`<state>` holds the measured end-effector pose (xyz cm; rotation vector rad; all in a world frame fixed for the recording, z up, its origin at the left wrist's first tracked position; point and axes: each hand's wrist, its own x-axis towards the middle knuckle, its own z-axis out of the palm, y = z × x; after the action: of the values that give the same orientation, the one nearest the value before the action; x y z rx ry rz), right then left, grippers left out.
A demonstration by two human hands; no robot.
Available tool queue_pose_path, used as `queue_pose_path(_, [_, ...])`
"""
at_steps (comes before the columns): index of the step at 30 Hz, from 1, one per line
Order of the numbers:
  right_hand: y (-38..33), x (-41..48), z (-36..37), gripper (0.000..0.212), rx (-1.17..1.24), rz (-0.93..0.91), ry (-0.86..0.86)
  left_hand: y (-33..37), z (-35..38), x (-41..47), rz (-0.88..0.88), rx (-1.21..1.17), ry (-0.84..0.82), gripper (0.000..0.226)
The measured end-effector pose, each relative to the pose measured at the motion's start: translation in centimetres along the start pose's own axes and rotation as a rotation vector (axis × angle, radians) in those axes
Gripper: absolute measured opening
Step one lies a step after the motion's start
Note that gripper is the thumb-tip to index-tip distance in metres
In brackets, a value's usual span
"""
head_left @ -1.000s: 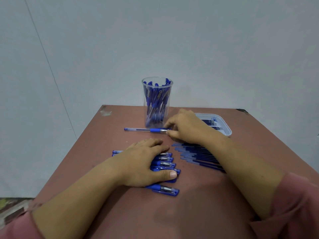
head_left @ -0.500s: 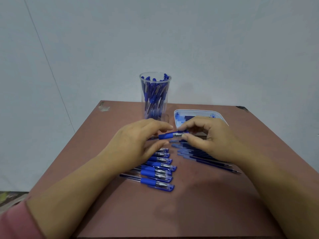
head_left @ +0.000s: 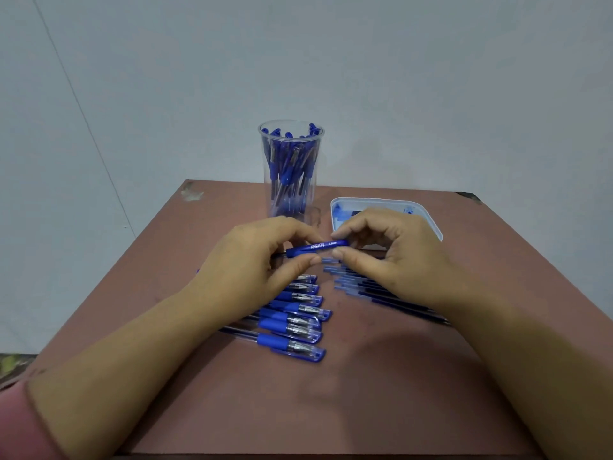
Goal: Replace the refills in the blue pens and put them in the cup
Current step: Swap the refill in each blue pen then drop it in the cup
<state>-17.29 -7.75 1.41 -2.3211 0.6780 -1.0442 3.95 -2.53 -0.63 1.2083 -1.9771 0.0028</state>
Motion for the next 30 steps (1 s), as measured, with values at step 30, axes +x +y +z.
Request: queue_pose_path(30, [0.7,-0.2,-2.5,0.017,-0.093,0.245,-0.241,-2.8,-1.2,-0.1,0.031,0.138,0.014,0.036])
